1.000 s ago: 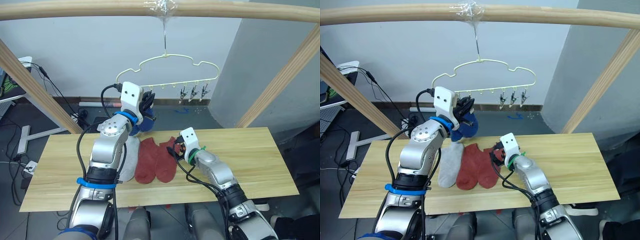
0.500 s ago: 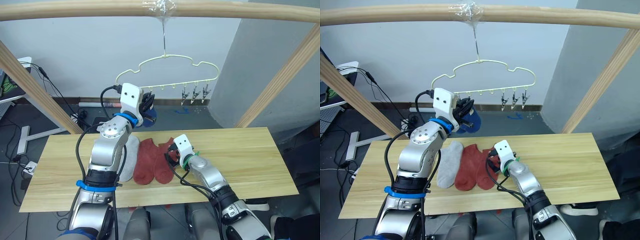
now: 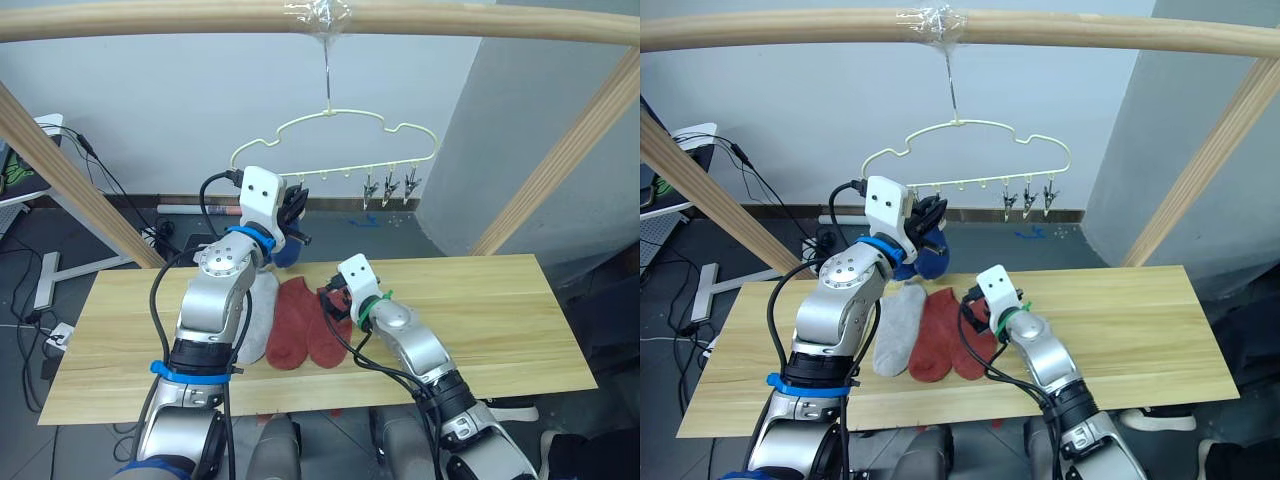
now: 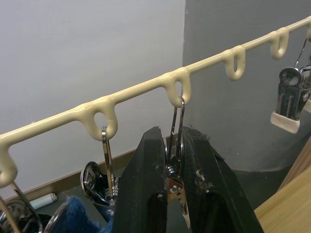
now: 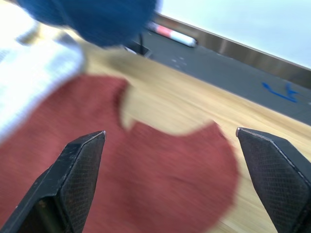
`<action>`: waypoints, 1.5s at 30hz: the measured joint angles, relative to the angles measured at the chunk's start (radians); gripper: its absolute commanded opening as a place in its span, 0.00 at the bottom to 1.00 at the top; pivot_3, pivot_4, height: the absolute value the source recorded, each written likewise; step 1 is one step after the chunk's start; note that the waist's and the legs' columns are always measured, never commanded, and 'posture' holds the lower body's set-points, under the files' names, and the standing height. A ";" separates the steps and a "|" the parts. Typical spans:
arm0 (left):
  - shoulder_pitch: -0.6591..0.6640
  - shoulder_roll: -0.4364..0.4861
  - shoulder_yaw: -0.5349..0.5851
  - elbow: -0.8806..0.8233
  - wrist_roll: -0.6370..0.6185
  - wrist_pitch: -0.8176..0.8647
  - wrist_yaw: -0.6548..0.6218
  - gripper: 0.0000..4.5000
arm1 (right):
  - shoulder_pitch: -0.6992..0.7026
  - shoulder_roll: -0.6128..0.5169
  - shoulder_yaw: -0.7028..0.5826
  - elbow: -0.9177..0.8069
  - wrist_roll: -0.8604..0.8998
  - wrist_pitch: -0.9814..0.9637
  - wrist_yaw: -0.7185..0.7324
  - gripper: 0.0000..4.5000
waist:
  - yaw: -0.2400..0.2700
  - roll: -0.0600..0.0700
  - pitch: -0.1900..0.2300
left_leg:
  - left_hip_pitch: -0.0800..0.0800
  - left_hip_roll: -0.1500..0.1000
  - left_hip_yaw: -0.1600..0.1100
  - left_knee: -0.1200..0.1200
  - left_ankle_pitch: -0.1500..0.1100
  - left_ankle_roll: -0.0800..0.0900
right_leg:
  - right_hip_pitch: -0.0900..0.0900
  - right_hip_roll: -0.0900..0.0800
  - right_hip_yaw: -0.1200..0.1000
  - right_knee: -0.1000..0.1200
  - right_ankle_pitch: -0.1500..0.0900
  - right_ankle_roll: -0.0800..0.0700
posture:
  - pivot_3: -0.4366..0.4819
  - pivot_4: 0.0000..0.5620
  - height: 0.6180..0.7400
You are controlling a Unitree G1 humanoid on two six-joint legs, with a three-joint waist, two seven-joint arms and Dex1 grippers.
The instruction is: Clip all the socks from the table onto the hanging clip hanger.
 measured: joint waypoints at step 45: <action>-0.079 -0.055 0.256 -0.015 -0.462 0.519 -0.046 0.04 | 0.174 -0.564 0.111 -0.233 -0.180 -0.619 0.330 0.01 | 0.004 0.000 0.000 | 0.001 0.000 0.001 0.000 0.000 0.000 | 0.001 0.000 0.001 -0.002 0.000 0.001 | 0.47 0.43 1.00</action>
